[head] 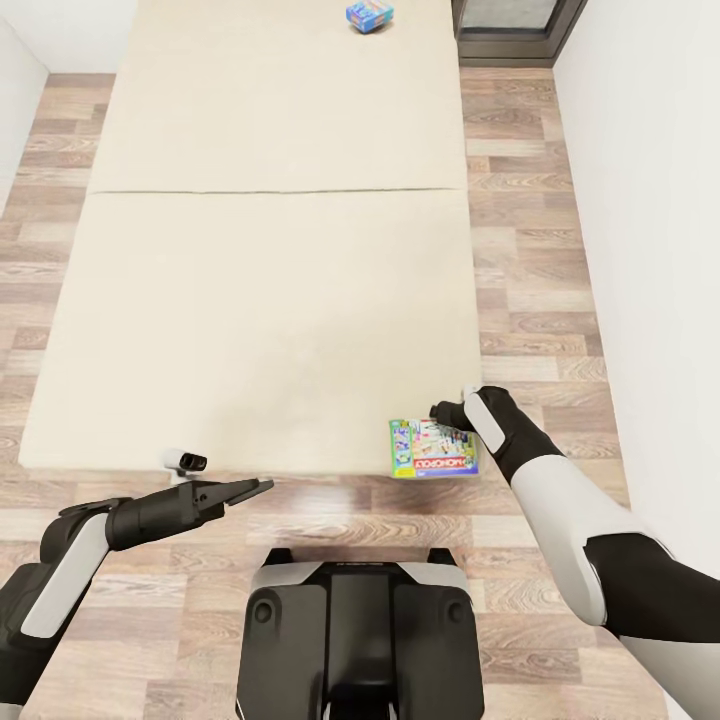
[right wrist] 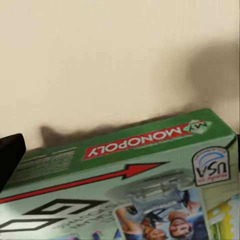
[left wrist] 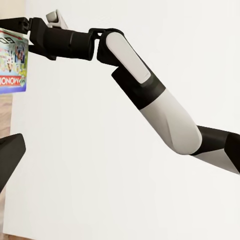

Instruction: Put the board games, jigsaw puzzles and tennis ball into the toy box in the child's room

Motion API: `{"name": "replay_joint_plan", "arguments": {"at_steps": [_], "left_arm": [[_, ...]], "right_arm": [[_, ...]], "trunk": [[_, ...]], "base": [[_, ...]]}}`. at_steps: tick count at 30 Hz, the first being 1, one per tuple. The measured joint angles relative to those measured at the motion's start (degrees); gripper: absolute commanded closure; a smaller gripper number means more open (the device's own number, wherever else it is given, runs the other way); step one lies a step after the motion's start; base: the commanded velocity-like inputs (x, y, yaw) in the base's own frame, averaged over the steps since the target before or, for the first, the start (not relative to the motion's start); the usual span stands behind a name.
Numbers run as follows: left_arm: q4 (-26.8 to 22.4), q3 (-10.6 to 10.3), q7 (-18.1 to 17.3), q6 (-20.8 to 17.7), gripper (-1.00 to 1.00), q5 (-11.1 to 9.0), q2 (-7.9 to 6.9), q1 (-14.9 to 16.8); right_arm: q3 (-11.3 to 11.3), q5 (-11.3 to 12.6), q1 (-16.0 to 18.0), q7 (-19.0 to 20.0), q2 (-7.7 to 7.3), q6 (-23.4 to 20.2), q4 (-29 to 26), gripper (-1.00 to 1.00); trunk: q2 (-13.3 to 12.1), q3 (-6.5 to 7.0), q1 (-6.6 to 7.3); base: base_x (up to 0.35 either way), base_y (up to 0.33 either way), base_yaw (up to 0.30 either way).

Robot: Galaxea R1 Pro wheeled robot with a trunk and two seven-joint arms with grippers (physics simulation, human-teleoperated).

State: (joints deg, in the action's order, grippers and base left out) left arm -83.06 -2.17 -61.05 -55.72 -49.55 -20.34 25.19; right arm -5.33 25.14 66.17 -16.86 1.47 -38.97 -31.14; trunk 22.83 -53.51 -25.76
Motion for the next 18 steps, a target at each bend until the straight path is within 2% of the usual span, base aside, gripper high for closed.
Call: {"name": "replay_joint_plan", "arguments": {"at_steps": [18], "left_arm": [[0.00,0.00,-0.01,0.00,-1.00,0.00,0.00,-0.01]], "right_arm": [[-0.01,0.00,0.00,-0.02,0.13,0.00,0.00,-1.00]], "trunk": [[0.00,0.00,0.00]], "base": [[-0.054,0.000,0.000]]}}
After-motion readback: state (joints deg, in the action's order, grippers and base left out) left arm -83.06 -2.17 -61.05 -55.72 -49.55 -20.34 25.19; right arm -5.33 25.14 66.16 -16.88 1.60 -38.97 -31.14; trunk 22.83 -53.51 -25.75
